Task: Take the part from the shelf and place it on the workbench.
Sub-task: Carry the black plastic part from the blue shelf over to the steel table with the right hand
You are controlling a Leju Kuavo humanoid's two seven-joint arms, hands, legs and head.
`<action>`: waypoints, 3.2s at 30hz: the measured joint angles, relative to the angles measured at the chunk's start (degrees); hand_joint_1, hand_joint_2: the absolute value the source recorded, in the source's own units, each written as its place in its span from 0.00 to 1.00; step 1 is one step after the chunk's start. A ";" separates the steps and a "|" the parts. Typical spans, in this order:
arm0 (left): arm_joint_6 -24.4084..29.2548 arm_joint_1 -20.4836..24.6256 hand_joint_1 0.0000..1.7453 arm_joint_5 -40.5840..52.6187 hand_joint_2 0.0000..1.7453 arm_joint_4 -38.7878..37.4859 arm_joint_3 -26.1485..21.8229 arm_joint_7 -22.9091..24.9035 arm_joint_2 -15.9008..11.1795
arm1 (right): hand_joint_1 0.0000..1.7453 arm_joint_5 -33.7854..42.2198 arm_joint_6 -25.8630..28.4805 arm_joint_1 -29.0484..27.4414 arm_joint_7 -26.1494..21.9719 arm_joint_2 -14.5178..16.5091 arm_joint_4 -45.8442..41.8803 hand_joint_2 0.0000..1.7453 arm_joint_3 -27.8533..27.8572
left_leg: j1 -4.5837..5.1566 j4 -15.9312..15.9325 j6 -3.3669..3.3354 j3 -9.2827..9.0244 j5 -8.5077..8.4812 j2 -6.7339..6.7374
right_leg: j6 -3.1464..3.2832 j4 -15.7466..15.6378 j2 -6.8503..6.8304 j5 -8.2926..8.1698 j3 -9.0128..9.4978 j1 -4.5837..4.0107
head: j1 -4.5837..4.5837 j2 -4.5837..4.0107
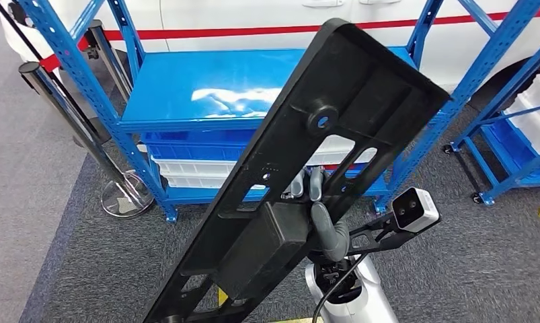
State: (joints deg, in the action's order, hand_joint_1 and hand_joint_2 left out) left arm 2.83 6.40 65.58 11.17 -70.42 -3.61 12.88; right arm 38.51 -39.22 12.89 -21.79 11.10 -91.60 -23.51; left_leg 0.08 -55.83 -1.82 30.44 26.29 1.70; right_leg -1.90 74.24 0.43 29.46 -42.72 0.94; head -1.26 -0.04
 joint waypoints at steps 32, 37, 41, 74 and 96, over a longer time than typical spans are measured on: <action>1.38 -0.32 0.00 0.92 1.00 0.00 1.11 0.81 -0.27 | 1.00 -6.07 2.21 -2.97 -2.41 -0.10 -4.43 1.00 2.79 | -0.42 -0.60 0.66 -0.47 0.69 0.68 | 0.67 -3.49 -0.39 0.25 2.87 0.15 | 0.02 0.00; 1.61 -0.25 0.00 1.39 1.00 0.00 1.45 2.04 -0.33 | 1.00 -6.69 1.97 -3.07 -2.55 -0.10 -4.85 1.00 3.01 | 0.02 -1.95 2.17 -0.09 1.59 2.23 | 1.86 -14.33 -2.72 -3.21 8.17 -0.39 | -0.07 0.00; 1.69 -0.06 0.00 1.67 1.00 0.00 1.79 2.22 -0.33 | 1.00 -7.17 1.98 -3.12 -3.12 0.02 -4.91 1.00 3.29 | -0.37 -4.81 3.29 1.06 3.97 1.29 | 3.32 -14.74 -1.17 -3.69 7.84 -0.25 | -0.12 0.00; 1.95 -0.06 0.00 1.68 1.00 0.00 2.19 2.50 -0.73 | 1.00 -7.23 1.31 -2.99 -2.22 1.22 -6.17 1.00 4.04 | -0.37 -13.41 3.30 5.23 8.23 -0.79 | 3.61 -14.91 -0.41 -3.87 7.60 -0.29 | -0.02 0.00; 12.38 -0.12 0.00 5.25 1.00 0.02 4.39 4.42 -0.40 | 1.00 -12.23 5.19 -7.09 -2.84 1.37 -10.42 1.00 7.74 | 0.07 -2.20 0.65 1.26 0.77 1.75 | 1.64 -12.78 -2.44 -2.71 7.79 -0.60 | 0.21 0.00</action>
State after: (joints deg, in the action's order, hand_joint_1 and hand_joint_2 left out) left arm 15.21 6.29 70.83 11.19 -66.03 0.81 12.48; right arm 26.28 -34.03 5.81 -24.63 12.46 -102.02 -15.77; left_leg 0.15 -58.03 -1.17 31.70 27.06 3.45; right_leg -0.26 61.46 -2.01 26.74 -34.93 0.34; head -1.05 -0.04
